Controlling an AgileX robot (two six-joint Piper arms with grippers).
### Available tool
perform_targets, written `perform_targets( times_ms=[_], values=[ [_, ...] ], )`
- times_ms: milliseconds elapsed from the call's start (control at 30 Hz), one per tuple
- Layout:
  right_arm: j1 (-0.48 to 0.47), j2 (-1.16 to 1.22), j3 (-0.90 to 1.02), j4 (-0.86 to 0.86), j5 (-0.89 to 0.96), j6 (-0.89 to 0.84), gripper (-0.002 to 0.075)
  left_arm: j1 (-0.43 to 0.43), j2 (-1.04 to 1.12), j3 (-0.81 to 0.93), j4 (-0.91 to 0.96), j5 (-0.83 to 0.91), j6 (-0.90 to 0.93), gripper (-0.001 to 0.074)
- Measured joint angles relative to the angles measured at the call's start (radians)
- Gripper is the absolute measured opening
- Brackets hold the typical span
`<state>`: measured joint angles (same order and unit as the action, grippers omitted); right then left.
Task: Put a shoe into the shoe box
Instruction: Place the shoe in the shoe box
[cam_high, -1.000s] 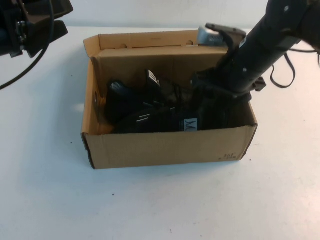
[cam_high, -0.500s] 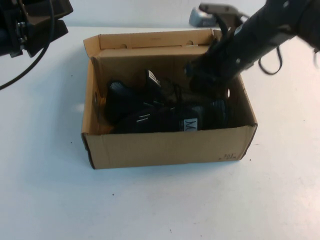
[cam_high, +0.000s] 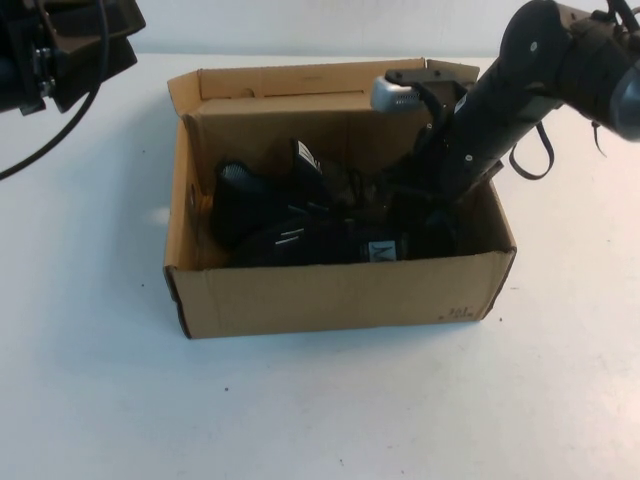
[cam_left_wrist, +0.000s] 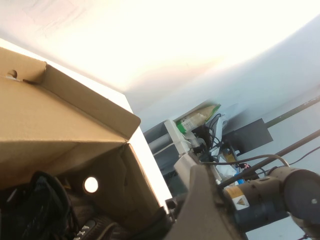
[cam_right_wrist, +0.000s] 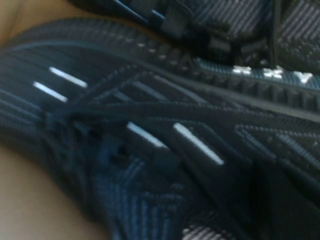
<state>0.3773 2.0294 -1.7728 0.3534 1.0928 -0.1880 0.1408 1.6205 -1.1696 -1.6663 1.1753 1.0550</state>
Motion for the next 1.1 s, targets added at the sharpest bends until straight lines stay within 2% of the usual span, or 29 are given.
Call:
perform_targets(
  times_ms=[367,533,700,767,933,1100],
  values=[
    [0.000,0.042,-0.033,-0.004,0.063,-0.008,-0.0016,0.000,0.000,0.000,-0.002,0.000,0.000,0.0432],
    [0.000,0.052,-0.115,0.021,0.071,-0.011,-0.0016,0.000,0.000,0.000,-0.002,0.000,0.004,0.0432],
    [0.000,0.043,-0.233,0.031,0.092,-0.112,-0.0003,0.000,0.000,0.000,0.025,0.000,0.011,0.0432],
    [0.000,0.031,-0.259,0.033,0.121,-0.139,0.0046,0.000,0.000,0.000,0.044,0.000,0.018,0.0432],
    [0.019,-0.006,-0.228,0.027,0.136,-0.142,0.0260,0.000,0.000,0.000,0.072,0.002,0.043,0.0432],
    [0.051,-0.027,-0.113,-0.002,0.139,-0.065,0.0315,0.000,0.000,0.000,0.084,0.002,0.048,0.0432]
  ],
)
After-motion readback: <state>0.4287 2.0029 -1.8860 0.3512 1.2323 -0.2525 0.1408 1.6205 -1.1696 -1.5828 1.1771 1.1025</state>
